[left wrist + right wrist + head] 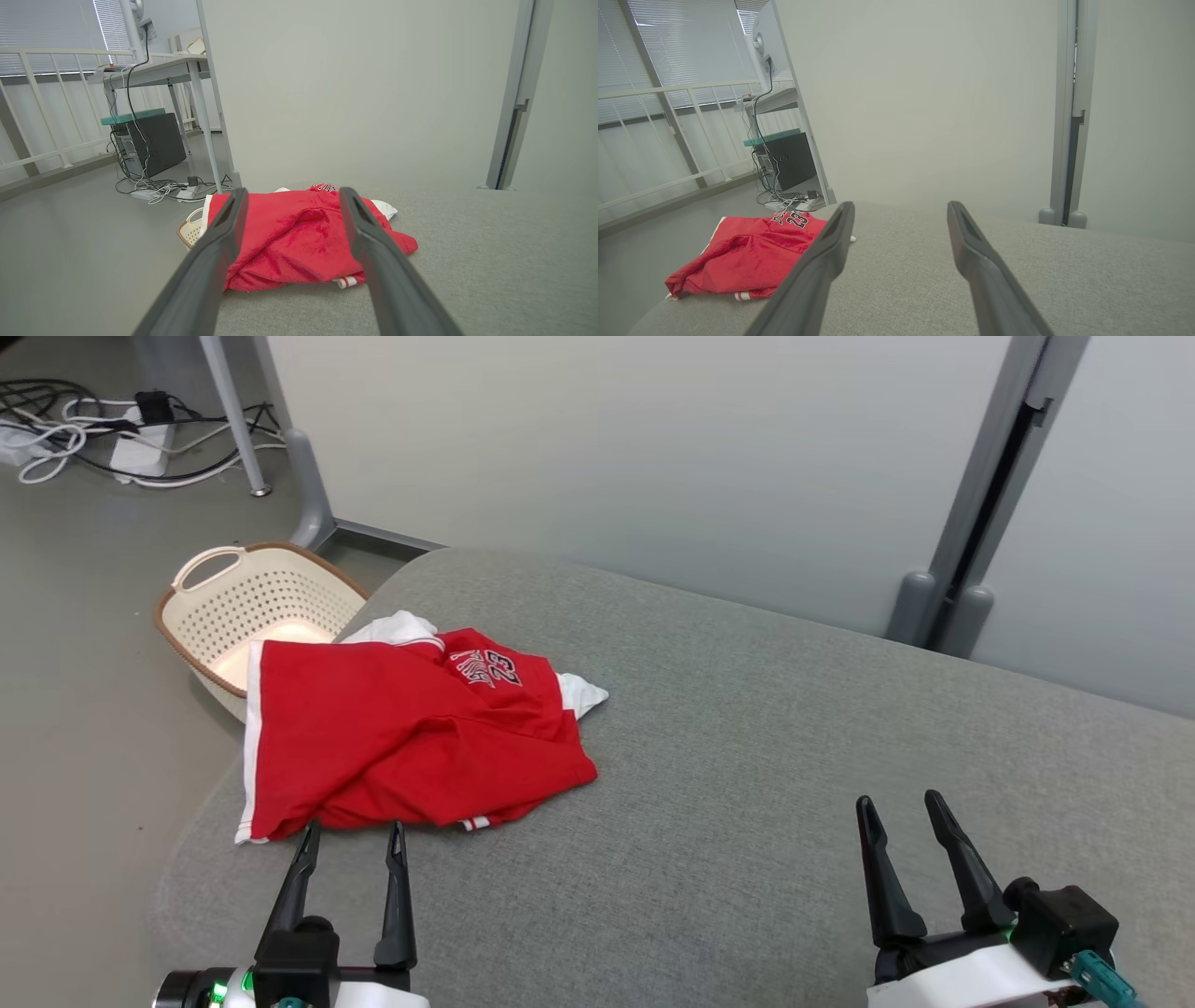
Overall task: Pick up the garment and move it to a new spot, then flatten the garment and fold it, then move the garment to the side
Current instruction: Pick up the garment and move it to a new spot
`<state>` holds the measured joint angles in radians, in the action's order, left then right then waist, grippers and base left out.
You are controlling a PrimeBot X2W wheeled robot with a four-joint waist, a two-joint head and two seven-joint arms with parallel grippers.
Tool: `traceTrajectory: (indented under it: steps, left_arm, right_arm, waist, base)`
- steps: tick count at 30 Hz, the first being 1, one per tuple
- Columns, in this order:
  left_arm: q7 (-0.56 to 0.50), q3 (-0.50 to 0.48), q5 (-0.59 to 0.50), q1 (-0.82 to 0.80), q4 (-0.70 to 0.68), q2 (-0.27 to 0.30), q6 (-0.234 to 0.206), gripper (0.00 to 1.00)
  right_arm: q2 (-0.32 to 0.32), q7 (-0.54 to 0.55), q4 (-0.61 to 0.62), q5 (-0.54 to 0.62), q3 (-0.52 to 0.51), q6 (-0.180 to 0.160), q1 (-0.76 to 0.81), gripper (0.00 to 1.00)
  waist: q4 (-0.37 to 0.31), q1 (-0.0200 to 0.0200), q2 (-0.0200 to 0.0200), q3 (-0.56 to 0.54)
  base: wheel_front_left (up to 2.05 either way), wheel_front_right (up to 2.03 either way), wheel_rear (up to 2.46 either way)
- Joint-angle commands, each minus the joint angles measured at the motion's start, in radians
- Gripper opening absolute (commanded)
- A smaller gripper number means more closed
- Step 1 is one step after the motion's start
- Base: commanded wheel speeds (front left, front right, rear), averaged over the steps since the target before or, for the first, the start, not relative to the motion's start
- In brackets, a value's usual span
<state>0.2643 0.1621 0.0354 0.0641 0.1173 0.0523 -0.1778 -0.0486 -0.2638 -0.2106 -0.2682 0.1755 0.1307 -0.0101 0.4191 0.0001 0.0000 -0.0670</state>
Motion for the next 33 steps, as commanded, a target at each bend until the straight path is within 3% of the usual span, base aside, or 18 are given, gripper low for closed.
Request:
traceTrajectory:
  steps: [1, 16, 25, 33]
  left_arm:
    - [0.0, -0.007, -0.004, 0.01, 0.0, 0.006, 0.004, 1.0]
    - [0.0, -0.029, -0.014, 0.016, -0.007, 0.004, -0.01, 1.0]
    - [0.0, -0.068, -0.019, -0.055, 0.058, 0.028, -0.009, 1.0]
    - [0.0, -0.092, -0.011, -0.182, 0.205, 0.089, 0.037, 1.0]
  right_arm:
    - [-0.003, -0.001, -0.003, -0.007, 0.004, 0.0, 0.005, 1.0]
    - [-0.003, -0.001, -0.023, -0.007, -0.007, 0.0, 0.004, 1.0]
    - [-0.003, -0.001, -0.009, 0.046, -0.042, 0.0, -0.031, 1.0]
    - [-0.003, -0.001, 0.004, 0.101, -0.074, 0.0, -0.073, 1.0]
  waist:
    - [0.035, -0.0001, 0.0, -0.006]
    - [0.052, -0.0001, 0.0, 0.005]
    - [-0.016, -0.0001, 0.0, 0.106]
    - [-0.075, -0.0001, 0.0, 0.215]
  base:
    - [0.0, 0.0, 0.0]
    - [0.0, 0.0, 0.0]
    - [0.0, 0.0, 0.0]
    - [0.0, 0.0, 0.0]
